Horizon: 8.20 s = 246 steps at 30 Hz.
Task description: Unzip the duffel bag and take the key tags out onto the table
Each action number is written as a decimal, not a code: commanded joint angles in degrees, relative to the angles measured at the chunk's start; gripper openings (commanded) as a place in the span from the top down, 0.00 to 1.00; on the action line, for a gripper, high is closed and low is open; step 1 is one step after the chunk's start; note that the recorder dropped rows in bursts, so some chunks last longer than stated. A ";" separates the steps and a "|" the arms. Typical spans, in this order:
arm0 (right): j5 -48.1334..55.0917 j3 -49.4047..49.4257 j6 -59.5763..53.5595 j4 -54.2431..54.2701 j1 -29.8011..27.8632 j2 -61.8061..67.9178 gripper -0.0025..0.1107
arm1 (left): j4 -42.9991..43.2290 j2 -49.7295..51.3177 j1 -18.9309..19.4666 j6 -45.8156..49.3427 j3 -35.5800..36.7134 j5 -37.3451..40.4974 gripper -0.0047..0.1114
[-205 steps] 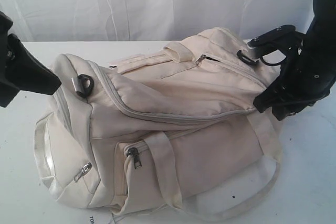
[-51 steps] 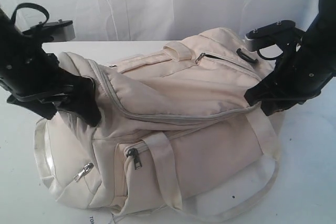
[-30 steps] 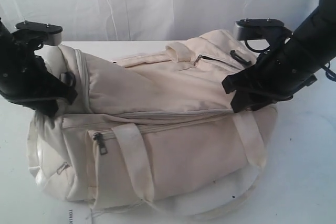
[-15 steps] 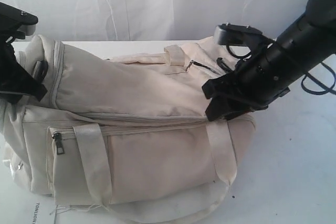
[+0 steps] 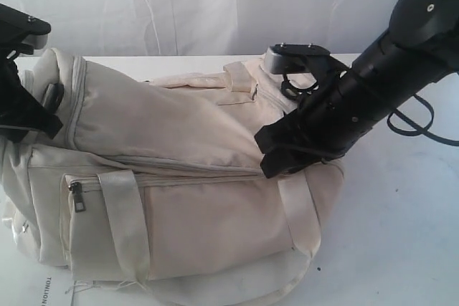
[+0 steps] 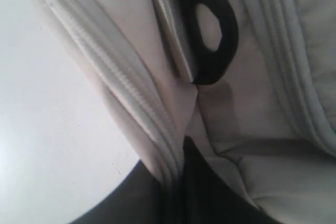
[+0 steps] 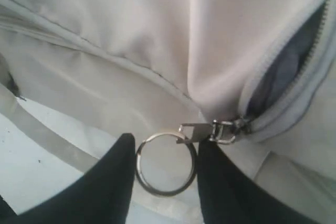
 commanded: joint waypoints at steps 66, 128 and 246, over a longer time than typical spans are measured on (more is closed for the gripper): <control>-2.51 -15.06 20.03 -31.31 -9.62 -3.65 0.43 | -79.37 29.67 -27.86 62.84 -8.29 -42.05 0.56; -0.13 -13.75 4.43 -5.38 -9.77 6.35 0.98 | -75.19 16.93 -27.86 62.85 -8.29 -27.13 0.96; 2.47 -13.75 4.43 -5.89 -9.76 2.46 0.98 | -67.79 19.55 -31.17 62.47 -6.85 -47.17 0.41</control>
